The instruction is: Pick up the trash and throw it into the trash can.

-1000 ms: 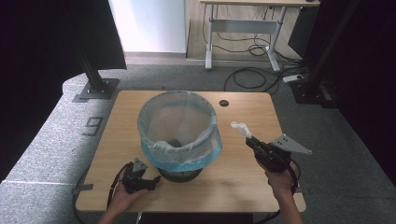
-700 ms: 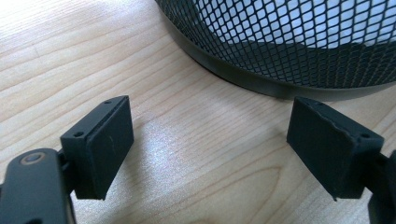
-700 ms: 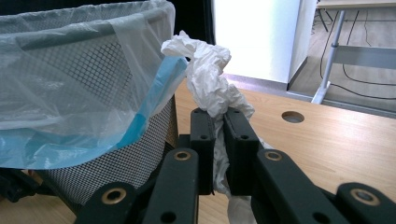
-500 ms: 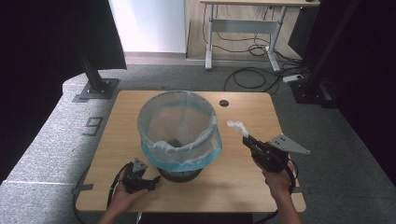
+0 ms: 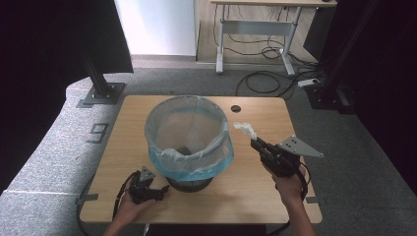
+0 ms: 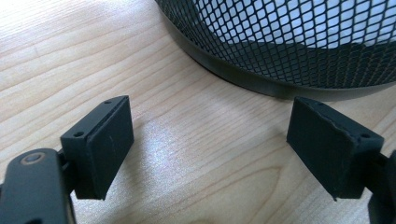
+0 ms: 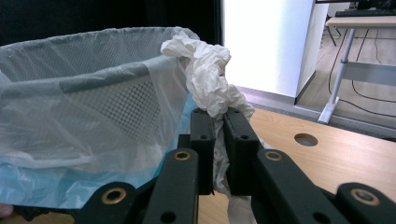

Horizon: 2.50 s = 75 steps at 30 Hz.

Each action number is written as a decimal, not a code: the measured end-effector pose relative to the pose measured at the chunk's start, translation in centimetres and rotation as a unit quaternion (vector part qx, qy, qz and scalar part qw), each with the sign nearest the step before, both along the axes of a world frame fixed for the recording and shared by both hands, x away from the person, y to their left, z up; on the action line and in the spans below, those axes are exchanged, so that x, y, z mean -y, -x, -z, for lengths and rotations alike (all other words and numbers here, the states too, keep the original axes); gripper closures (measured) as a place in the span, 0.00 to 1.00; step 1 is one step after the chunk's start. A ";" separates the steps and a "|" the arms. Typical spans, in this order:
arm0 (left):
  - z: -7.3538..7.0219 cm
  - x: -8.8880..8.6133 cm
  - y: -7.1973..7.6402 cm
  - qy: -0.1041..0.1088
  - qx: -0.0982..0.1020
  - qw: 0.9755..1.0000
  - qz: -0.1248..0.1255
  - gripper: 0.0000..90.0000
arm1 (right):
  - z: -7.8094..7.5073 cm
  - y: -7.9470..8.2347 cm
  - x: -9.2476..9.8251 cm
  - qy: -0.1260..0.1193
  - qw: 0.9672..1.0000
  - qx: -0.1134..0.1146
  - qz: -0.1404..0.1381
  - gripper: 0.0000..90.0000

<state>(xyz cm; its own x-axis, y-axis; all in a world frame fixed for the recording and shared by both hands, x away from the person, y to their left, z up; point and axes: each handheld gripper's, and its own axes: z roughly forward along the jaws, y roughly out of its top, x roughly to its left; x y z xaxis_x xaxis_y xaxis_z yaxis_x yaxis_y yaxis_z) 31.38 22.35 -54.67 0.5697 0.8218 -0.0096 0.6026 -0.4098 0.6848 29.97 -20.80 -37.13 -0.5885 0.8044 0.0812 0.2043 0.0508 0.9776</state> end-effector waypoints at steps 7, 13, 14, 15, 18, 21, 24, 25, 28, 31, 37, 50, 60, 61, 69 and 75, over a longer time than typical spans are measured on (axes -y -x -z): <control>0.0 0.0 0.0 0.000 0.000 1.000 0.000 0.16 | -0.6 -0.1 -0.3 0.000 1.000 0.004 0.000 0.92; 0.0 0.0 0.0 0.001 -0.001 1.000 -0.001 0.16 | -1.4 0.0 -0.6 0.000 1.000 0.011 -0.004 0.92; 0.0 0.0 0.0 0.001 0.000 1.000 -0.001 0.16 | -1.5 0.0 -0.7 0.001 1.000 0.011 -0.005 0.92; 0.0 0.0 0.0 0.001 0.000 1.000 -0.001 0.16 | -1.6 0.0 -0.7 0.002 1.000 0.012 -0.006 0.92; 0.0 0.0 0.0 0.001 0.000 1.000 -0.001 0.16 | -1.7 -0.1 -0.9 0.003 1.000 0.014 -0.007 0.92; 0.0 0.0 0.0 -0.001 0.001 1.000 -0.001 0.16 | -1.9 -0.3 -1.0 0.001 1.000 0.013 -0.009 0.92; 0.0 0.0 0.0 -0.001 0.001 1.000 0.000 0.16 | -2.3 -0.4 -1.3 -0.002 1.000 0.016 -0.012 0.92; 0.0 0.0 0.0 -0.001 0.001 1.000 0.000 0.16 | -2.4 -0.5 -1.4 -0.001 1.000 0.018 -0.014 0.92; 0.0 0.0 0.0 -0.001 0.001 1.000 0.000 0.16 | -2.7 -0.6 -1.9 0.001 1.000 0.020 -0.019 0.92; 0.0 0.0 0.0 0.000 0.000 1.000 0.000 0.16 | -2.8 -0.8 -2.2 0.001 1.000 0.020 -0.022 0.92; 0.0 0.0 0.0 0.000 0.000 1.000 0.000 0.16 | -2.8 -1.2 -2.5 -0.002 1.000 0.016 -0.024 0.92; 0.0 0.0 0.1 0.001 0.000 1.000 0.001 0.16 | -3.3 -1.7 -3.6 0.001 0.999 0.017 -0.035 0.92; 0.0 0.0 0.1 0.000 0.000 1.000 0.001 0.16 | -4.1 -2.0 -4.9 0.003 0.999 0.022 -0.048 0.92; 0.0 0.0 0.1 0.000 0.000 1.000 0.001 0.16 | -4.2 -2.0 -5.0 0.003 0.999 0.022 -0.048 0.92; 0.0 0.1 0.1 0.000 0.000 1.000 0.001 0.16 | -4.1 -2.4 -5.8 0.003 0.998 0.019 -0.055 0.92; 0.0 0.0 0.1 0.000 0.000 1.000 0.001 0.16 | -4.2 -2.6 -6.4 0.003 0.998 0.020 -0.060 0.92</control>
<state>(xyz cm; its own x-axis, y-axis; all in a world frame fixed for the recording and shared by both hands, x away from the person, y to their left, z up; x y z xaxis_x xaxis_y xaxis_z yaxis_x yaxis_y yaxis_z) 31.32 22.30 -54.68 0.5720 0.8202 -0.0091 0.6012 -0.4116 0.6849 32.56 -14.45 -32.89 -0.6832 0.7284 0.0518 0.1574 0.0776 0.9845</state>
